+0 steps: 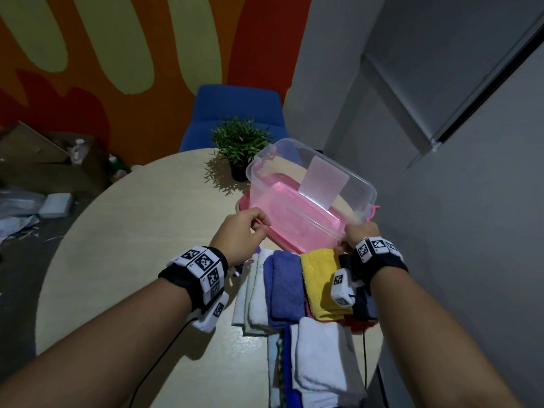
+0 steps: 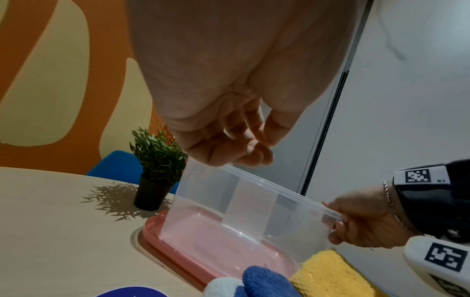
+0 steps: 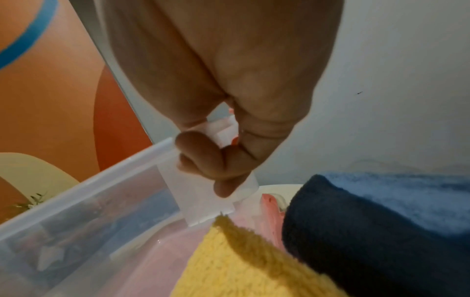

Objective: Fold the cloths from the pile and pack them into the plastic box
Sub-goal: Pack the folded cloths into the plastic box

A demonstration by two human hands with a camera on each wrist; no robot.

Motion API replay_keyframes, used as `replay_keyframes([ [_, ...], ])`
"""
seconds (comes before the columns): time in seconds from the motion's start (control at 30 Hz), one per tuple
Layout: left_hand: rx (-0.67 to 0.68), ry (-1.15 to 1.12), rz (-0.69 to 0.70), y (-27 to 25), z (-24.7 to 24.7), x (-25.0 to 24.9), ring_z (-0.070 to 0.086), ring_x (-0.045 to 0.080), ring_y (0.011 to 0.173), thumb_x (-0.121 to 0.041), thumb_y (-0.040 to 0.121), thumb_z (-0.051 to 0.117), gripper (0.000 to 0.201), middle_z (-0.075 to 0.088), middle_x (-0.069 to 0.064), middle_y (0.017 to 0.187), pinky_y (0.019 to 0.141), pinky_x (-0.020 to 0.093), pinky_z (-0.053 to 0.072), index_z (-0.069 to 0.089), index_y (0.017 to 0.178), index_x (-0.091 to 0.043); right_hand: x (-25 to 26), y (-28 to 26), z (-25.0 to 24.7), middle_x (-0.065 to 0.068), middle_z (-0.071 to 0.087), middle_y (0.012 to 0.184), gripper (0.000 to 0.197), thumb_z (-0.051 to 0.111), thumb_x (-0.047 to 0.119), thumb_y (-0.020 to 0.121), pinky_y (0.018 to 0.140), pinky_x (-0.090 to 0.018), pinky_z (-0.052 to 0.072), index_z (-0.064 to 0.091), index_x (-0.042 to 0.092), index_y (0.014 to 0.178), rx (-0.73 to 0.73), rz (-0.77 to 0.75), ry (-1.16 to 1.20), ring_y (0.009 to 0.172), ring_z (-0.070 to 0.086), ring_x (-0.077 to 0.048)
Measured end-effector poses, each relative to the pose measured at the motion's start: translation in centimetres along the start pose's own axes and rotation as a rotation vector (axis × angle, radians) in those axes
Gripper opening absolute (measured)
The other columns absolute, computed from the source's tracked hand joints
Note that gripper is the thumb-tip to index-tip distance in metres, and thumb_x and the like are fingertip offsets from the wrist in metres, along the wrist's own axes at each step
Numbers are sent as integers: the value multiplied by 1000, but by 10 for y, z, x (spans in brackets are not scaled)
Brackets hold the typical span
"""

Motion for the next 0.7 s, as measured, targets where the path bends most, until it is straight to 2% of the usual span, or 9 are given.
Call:
replay_keyframes([
  [0.13,-49,-15,-7,0,-10,3,63,2,77,-16,94,60,13,67,-11,84,70,20,45,66,92,-27,-8,18,-2,-21,70,98,54,56,23,62,80,-51,59,60,-4,109,-59,-23,56,86,71,-39],
  [0.2,-90,12,30,-2,-16,-3,58,-2,72,-16,95,60,13,67,-14,88,67,18,44,66,96,-28,-1,0,-16,-22,68,106,49,62,21,72,83,-47,57,57,-5,113,-126,-51,84,93,68,-40],
  [0.27,-153,82,139,-4,-21,-19,55,3,78,-17,96,59,14,66,-14,91,73,25,48,66,103,-27,1,-9,-32,-23,65,109,43,64,16,81,79,-40,51,54,-5,117,-182,-98,107,99,65,-40],
  [0.33,-207,169,288,-10,-25,-46,48,7,93,-19,96,58,19,65,-13,99,84,26,45,65,113,-25,3,-16,-48,-21,66,106,54,65,27,72,80,-40,52,53,1,118,-220,-160,155,93,67,-39],
  [0.37,-224,222,368,-13,-25,-61,45,7,101,-21,95,59,24,65,-12,106,89,26,43,64,118,-25,3,-18,-57,-20,67,102,62,63,33,65,78,-46,57,51,6,119,-242,-196,191,86,69,-39],
  [0.4,-225,296,446,-15,-24,-77,42,9,108,-25,94,61,30,64,-11,116,94,28,40,61,124,-26,6,-26,-66,-19,67,99,63,62,33,65,71,-49,60,50,9,123,-257,-238,215,78,70,-37],
  [0.5,-161,610,620,-24,-18,-112,38,21,129,-40,86,66,54,50,-8,140,104,40,32,48,137,-30,31,-79,-91,-12,63,93,47,57,7,85,47,-32,55,46,11,130,-261,-370,245,58,64,-24],
  [0.6,-62,846,655,-37,-17,-121,50,25,125,-40,81,71,59,58,-4,132,105,46,36,50,135,-28,51,-121,-97,-3,60,77,40,57,-2,86,39,-22,47,48,18,120,-215,-543,266,47,57,-9],
  [0.7,29,932,549,-59,-25,-114,64,26,102,-26,92,60,32,69,-3,111,83,38,45,56,123,-29,65,-146,-77,-5,64,81,41,61,0,84,42,-24,45,54,16,121,-109,-642,256,48,59,-18],
])
Point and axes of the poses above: each hand's wrist, its own y-axis towards the middle knuckle, its own z-axis out of the palm, x = y × z, the point moved 6 cm from there along y, towards the middle knuckle
